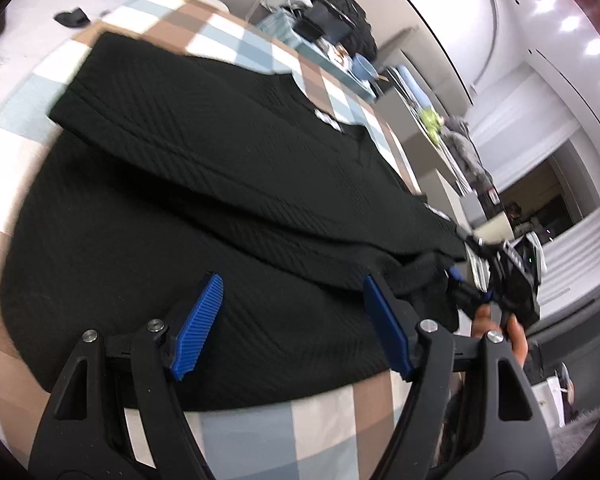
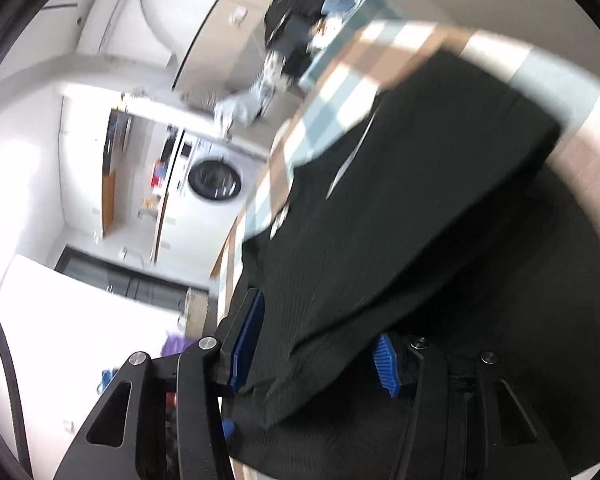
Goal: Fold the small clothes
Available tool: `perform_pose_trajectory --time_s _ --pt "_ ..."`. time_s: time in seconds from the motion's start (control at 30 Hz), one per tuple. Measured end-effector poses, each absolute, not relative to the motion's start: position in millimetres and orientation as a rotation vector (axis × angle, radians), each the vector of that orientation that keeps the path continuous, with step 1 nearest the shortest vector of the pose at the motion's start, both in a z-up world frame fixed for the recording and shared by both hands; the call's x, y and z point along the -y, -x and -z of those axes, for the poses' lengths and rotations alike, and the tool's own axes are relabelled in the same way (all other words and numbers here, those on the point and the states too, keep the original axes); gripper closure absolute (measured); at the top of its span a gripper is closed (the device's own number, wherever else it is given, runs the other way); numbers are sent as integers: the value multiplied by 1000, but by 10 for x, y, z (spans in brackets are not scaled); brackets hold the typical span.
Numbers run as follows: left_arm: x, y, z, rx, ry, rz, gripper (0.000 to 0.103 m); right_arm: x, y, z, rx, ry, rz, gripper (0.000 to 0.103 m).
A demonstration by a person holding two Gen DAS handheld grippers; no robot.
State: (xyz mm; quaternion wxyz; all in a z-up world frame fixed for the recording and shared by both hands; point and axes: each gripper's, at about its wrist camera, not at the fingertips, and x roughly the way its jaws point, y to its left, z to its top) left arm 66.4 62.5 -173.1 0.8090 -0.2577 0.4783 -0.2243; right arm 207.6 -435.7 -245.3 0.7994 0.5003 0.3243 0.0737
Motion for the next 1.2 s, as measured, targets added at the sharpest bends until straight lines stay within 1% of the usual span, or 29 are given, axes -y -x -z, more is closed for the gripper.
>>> perform_pose_trajectory --time_s 0.1,0.2,0.43,0.53,0.77,0.97,1.07,1.13,1.17,1.2 --pt "-594 -701 1822 -1038 620 506 33 4498 -2039 2320 -638 -1061 -149 51" --pt "-561 -808 1921 -1036 678 492 34 4544 -2061 2253 -625 -1039 -164 51" --pt "-519 -1007 1883 -944 701 373 34 4629 -1983 2253 -634 -1046 -182 51" --pt "-605 -989 1811 -905 681 313 34 4676 -1935 2285 -640 -1044 -179 51" --pt "-1198 -795 1746 -855 656 122 33 4715 -1890 2327 -651 -1048 -184 51" --pt "-1313 -1077 1870 -856 628 80 34 4702 -1878 2388 -666 -1055 -191 51" --pt "-1319 -1171 1840 -836 668 92 34 4690 -1867 2345 -672 -1035 -177 51" --pt "-1264 -1238 1758 -802 668 117 35 4685 -1853 2278 -666 -1008 -167 51" --pt "-1244 -1242 1694 -778 653 134 41 4692 -1852 2243 -659 -1001 -171 51" --pt "-1242 -1248 1649 -770 646 141 50 4700 -1855 2211 -654 -994 -168 51"
